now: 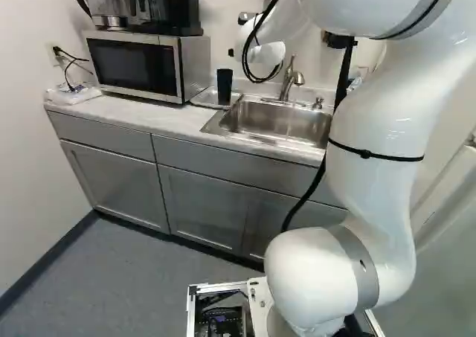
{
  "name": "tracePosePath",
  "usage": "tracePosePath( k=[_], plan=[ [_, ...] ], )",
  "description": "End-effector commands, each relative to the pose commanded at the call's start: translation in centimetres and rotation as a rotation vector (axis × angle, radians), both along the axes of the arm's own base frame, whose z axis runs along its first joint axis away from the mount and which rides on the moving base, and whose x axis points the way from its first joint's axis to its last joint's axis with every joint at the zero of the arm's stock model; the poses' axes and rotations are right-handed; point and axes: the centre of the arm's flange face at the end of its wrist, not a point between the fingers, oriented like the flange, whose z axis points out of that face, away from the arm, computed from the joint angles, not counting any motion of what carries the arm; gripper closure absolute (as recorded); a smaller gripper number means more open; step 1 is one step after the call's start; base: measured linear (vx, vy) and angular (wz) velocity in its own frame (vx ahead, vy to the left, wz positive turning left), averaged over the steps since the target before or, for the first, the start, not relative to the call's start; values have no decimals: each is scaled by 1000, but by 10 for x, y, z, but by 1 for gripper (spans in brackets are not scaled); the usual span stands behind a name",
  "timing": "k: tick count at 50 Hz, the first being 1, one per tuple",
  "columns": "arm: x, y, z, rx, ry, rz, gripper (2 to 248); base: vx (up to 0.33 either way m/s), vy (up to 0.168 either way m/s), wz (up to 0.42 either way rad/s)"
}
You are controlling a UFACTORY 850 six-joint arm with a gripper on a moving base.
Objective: Rinse the cup and place it in the tray
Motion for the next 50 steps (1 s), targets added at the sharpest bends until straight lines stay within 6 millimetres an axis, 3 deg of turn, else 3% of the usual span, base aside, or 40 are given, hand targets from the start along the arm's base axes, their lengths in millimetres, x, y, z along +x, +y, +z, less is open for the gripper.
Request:
tracePosePath(
  k=[50],
  plan=[
    [-3, -69, 47, 2, -1, -109, 3, 0, 0, 0]
  ],
)
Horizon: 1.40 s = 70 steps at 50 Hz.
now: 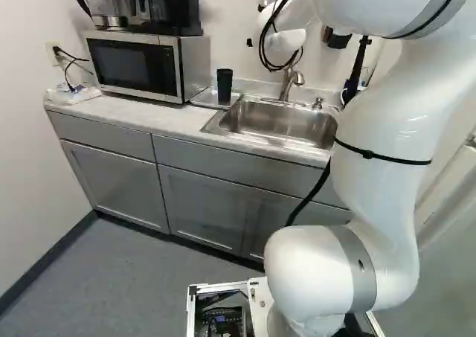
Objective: Rinse the cup and place it in the tray
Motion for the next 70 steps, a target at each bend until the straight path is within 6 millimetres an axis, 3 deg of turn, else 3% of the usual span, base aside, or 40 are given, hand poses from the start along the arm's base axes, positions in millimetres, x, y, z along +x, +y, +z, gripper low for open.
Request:
tracePosePath(
  k=[17, 35, 59, 70],
  plan=[
    [1, -27, 13, 3, 23, -41, 3, 0, 0, 0],
    [9, -53, 8, 11, 70, -79, 3, 0, 0, 0],
    [34, -46, -2, 21, 146, -59, 3, 0, 0, 0],
    [34, -45, -5, 26, 182, -57, 3, 0, 0, 0]
  ],
)
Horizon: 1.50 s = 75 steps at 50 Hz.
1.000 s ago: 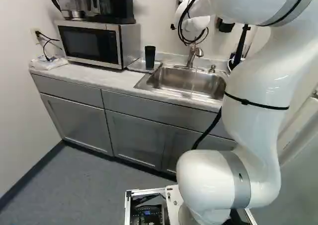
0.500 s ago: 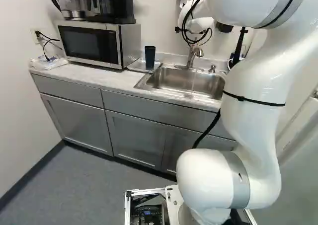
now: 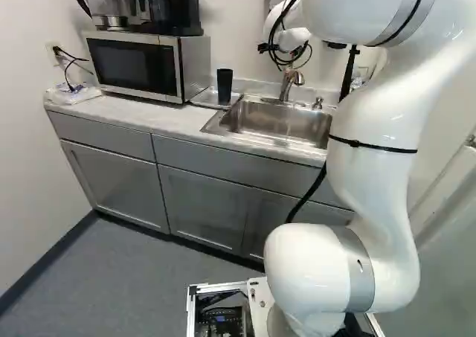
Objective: Rinse the cup and place it in the tray
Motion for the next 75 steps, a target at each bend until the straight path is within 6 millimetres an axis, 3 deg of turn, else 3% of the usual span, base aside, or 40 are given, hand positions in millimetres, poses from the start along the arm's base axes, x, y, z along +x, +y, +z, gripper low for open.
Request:
tracePosePath(
  k=[75],
  plan=[
    [-35, 1, 0, 7, 41, -6, 3, 0, 0, 0]
  ],
)
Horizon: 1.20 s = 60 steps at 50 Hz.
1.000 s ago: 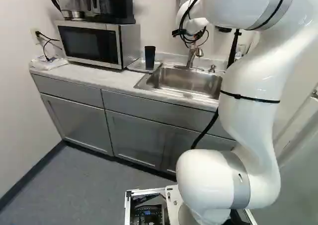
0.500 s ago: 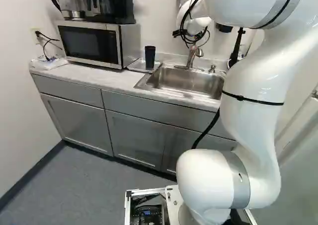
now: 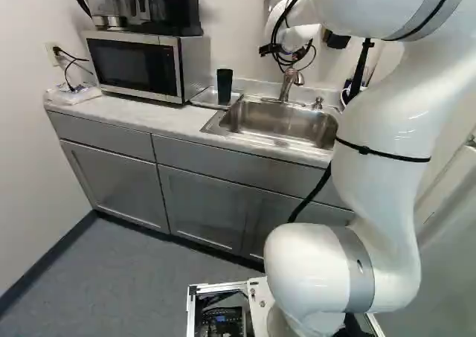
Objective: Rinse the cup and place it in the tray
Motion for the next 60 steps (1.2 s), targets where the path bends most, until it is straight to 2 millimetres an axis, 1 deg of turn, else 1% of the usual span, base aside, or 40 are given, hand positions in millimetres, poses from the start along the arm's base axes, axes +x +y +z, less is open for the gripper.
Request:
tracePosePath(
  k=[41, 48, 60],
  plan=[
    [-24, 0, 1, 1, 6, -6, 3, 0, 0, 0],
    [-31, -5, 2, 1, 7, -17, 3, 0, 0, 0],
    [-44, -21, 2, 2, 9, -48, 3, 0, 0, 0]
  ],
)
